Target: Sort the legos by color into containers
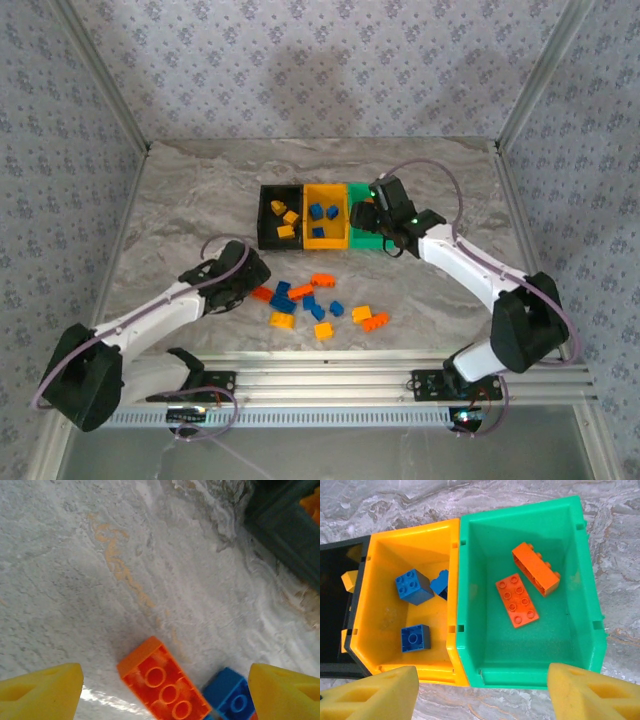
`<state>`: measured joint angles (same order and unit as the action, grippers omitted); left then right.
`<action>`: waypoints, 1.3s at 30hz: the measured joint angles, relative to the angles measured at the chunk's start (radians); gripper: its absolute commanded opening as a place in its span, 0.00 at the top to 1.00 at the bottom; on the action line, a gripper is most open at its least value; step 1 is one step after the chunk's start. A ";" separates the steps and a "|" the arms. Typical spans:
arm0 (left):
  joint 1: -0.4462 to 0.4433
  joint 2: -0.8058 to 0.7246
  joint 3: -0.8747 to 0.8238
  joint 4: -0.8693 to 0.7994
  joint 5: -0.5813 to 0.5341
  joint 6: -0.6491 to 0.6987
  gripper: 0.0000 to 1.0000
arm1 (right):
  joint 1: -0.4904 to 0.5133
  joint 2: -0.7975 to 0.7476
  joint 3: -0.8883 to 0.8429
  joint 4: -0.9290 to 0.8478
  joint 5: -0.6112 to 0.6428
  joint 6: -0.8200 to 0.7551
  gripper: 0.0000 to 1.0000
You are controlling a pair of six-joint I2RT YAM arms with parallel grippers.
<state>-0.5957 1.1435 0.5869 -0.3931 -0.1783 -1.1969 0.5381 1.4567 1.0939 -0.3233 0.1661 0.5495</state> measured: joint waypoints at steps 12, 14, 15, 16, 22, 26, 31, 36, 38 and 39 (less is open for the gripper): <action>-0.019 0.224 0.062 -0.024 0.010 -0.187 0.19 | -0.040 -0.095 -0.082 0.022 0.013 0.000 0.30; -0.019 0.257 0.091 -0.057 0.008 -0.192 0.28 | -0.048 -0.111 -0.095 0.024 0.013 0.000 0.30; -0.019 0.274 0.101 -0.076 0.006 -0.193 0.33 | -0.051 -0.120 -0.101 0.024 0.014 0.000 0.30; -0.019 0.285 0.106 -0.090 0.005 -0.192 0.38 | -0.055 -0.129 -0.108 0.024 0.014 0.000 0.29; -0.018 0.304 0.117 -0.140 0.002 -0.191 0.53 | -0.074 -0.172 -0.139 0.029 0.014 0.000 0.29; -0.016 0.294 0.116 -0.151 0.004 -0.185 0.57 | -0.080 -0.176 -0.149 0.031 0.014 0.000 0.29; -0.010 0.234 0.078 -0.122 0.039 -0.182 0.61 | -0.081 -0.182 -0.160 0.042 0.014 0.000 0.29; -0.011 0.131 0.059 -0.121 0.078 -0.164 0.63 | -0.087 -0.197 -0.166 0.045 0.014 0.000 0.29; -0.011 0.092 0.059 -0.125 0.083 -0.153 0.63 | -0.090 -0.201 -0.172 0.045 0.014 0.000 0.29; -0.011 0.076 0.059 -0.129 0.085 -0.146 0.63 | -0.091 -0.205 -0.176 0.047 0.014 0.000 0.29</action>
<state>-0.6067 1.2194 0.6460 -0.5217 -0.0933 -1.3430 0.4469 1.2518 0.9176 -0.2768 0.1799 0.5495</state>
